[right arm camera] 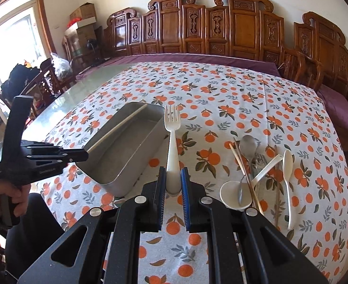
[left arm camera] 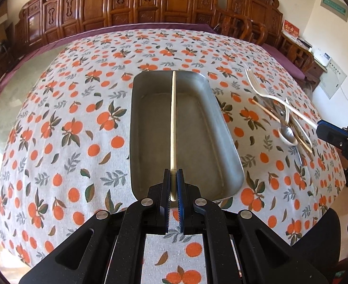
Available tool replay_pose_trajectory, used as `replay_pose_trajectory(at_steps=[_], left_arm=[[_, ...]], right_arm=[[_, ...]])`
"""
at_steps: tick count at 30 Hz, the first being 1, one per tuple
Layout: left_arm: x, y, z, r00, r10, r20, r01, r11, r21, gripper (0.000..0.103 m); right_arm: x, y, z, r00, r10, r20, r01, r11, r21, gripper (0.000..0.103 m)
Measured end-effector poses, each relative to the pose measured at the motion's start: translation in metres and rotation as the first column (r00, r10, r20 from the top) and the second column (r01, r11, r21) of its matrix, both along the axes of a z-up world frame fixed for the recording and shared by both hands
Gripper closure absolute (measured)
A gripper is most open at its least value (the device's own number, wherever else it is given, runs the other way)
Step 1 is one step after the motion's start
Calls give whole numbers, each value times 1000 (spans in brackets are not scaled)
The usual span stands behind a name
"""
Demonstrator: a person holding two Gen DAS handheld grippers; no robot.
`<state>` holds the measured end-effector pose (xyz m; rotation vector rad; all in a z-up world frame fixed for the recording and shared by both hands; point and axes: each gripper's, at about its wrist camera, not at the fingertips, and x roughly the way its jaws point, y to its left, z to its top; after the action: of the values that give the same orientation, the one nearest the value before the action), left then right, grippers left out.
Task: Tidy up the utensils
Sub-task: 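Carry the chopstick into the grey tray and open the left tool while the right tool carries the fork, then lower the white fork into the grey tray and open the right tool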
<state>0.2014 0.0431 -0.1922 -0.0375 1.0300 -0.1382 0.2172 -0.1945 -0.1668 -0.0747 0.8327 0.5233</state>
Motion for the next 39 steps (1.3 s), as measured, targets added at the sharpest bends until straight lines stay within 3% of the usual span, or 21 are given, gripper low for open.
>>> replay_pose_trajectory(at_steps=[3,5,7,9,22,39], left_arm=[[2,0,-1,1000,5,-9,-5,1000,-1,99],[3,1,-1,1000,7,-14,-8,1000,-6,92],[2,2,1,1000,10,-6,-10,1000,-7,77],[-1,3,6,1000,10,5,-10,1000,-4,75],[-23,30,49,995,14,102,-15,1000,16,64],[-36,62,63,991,49,123,-50,999,3,64]], right_arm=[[-1,4,1,1000,6,-3,-6,1000,0,88],[-1,8,0,1000,11,-4,-11,1000,-1,88],[-2,12,0,1000,18,-5,-18,1000,-4,88],[-1,19,0,1000,26,-7,-26,1000,-5,88],[14,91,-12,995,86,-40,-88,996,-34,88],[48,145,-44,992,48,-114,-62,991,-118,88]])
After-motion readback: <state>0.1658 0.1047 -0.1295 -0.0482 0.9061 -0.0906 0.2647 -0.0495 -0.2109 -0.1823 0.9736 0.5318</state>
